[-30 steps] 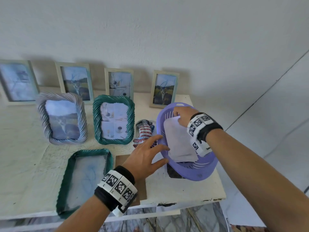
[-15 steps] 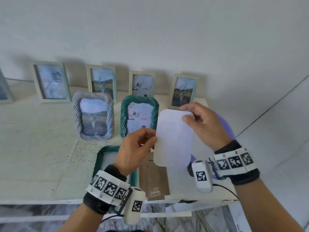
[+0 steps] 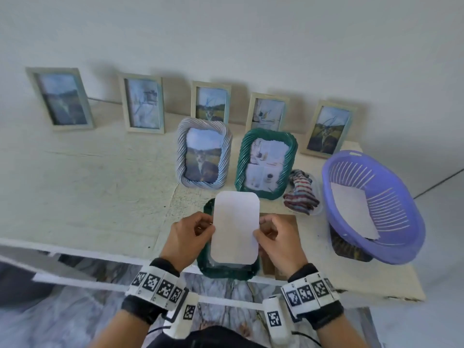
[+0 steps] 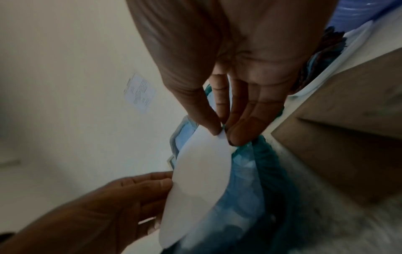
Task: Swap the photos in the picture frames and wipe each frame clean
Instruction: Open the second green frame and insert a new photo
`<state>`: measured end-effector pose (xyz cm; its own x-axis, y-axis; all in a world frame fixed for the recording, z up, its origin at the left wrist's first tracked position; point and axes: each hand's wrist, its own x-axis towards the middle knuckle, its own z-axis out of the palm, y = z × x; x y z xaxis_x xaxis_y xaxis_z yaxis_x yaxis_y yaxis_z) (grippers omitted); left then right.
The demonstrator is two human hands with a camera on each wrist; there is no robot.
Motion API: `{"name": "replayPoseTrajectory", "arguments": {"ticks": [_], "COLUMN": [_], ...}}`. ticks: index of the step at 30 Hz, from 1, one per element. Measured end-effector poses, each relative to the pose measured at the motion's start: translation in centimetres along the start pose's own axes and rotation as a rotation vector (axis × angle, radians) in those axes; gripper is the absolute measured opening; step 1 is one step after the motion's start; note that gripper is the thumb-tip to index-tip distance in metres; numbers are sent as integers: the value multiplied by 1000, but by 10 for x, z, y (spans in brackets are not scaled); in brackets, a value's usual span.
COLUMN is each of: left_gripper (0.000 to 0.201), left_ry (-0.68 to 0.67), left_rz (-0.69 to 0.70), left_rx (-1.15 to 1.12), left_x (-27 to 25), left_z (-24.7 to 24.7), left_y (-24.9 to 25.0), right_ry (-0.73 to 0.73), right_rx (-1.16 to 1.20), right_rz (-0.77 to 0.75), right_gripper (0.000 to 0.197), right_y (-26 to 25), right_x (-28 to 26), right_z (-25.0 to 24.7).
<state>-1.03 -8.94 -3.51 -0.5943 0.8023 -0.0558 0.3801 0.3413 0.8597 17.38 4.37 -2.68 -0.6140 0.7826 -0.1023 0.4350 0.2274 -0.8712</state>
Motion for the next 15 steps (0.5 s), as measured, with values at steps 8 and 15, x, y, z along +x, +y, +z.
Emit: {"name": "replayPoseTrajectory", "arguments": {"ticks": [8, 15], "left_gripper": [18, 34], "left_ry": [-7, -30], "left_rz": [84, 70], "left_rx": [167, 245], "left_x": [-6, -6], "left_z": [-2, 2], "left_y": [-21, -34], "right_ry": [-5, 13], "right_rx": [-252, -413], "right_rz": [41, 21], "right_gripper": [12, 12], "right_y": [0, -3], "right_x": [-4, -5], "right_z": [23, 31]}}
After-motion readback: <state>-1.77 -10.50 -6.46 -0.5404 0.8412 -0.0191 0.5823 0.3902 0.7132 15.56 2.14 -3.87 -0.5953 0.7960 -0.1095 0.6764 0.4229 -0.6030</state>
